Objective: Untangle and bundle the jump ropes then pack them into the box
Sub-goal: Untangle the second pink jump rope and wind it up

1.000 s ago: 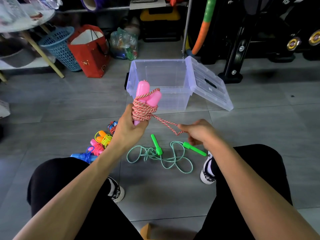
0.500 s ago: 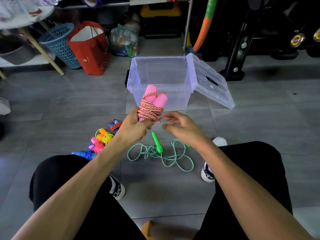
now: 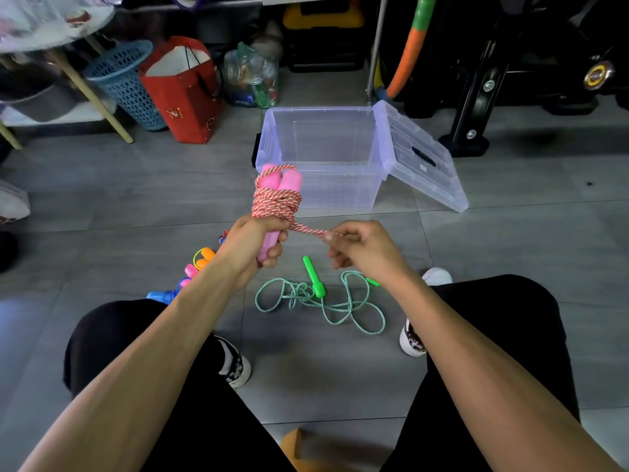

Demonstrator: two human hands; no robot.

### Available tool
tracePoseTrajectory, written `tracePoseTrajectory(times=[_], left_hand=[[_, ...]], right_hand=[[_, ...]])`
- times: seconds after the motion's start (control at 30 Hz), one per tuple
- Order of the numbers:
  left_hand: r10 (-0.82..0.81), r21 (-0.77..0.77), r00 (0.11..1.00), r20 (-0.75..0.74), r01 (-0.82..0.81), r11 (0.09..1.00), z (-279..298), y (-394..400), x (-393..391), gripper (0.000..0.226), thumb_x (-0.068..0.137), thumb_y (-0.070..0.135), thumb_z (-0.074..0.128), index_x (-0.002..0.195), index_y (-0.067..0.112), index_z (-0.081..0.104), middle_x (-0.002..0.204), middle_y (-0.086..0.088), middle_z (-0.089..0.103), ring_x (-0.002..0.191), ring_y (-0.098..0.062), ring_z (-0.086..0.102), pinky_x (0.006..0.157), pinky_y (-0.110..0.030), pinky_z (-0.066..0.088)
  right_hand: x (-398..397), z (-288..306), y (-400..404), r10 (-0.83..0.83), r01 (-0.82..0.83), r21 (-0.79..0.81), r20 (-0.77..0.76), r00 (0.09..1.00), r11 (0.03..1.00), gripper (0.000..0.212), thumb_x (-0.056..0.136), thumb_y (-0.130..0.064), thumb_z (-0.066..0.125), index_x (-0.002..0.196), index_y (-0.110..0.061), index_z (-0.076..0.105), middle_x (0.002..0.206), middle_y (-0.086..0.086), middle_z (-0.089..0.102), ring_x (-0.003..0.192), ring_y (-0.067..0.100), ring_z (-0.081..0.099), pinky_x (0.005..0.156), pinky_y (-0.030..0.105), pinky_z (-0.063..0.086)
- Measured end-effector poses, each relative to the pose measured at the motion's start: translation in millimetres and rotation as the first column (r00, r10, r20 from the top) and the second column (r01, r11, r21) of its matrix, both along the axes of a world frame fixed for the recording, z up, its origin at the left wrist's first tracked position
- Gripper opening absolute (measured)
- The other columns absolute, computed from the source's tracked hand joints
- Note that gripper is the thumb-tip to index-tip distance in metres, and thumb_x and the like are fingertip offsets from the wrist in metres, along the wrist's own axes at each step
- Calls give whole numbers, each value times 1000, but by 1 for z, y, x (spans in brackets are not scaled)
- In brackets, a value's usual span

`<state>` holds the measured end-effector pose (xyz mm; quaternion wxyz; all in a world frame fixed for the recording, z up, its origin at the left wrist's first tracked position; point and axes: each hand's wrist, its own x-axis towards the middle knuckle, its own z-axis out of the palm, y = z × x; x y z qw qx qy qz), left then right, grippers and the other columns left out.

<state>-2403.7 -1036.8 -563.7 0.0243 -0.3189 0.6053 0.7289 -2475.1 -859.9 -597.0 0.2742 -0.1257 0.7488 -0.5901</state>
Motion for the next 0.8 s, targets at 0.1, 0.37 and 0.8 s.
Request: tracePoseTrajectory(times=[0.1, 0.37, 0.8], left_hand=[[95, -23, 994, 57, -94, 995, -5, -5, -2, 8, 88, 5, 55, 81, 8, 54, 67, -6, 51, 38, -12, 33, 41, -17, 21], [120, -73, 986, 118, -112, 991, -16, -1, -9, 4, 86, 5, 58, 87, 6, 54, 67, -7, 51, 33, -11, 34, 39, -16, 24], [75, -194, 990, 115, -52, 980, -24, -1, -12, 8, 85, 8, 60, 90, 8, 53, 66, -6, 54, 39, -13, 39, 41, -20, 29]], right_hand=[[-6, 6, 6, -140, 143, -66, 50, 989, 987, 14, 93, -12, 63, 79, -11, 62, 67, 4, 65, 51, 13, 58, 51, 25, 52], [-12, 13, 15, -239, 326, -222, 345, 908, 919, 21, 90, 7, 57, 81, -10, 65, 75, 3, 59, 66, 14, 55, 66, 25, 56], [-16, 27, 24, -9, 229, -501, 403, 915, 835, 19, 83, 1, 59, 94, -8, 72, 77, 4, 71, 77, 16, 65, 86, 33, 50]])
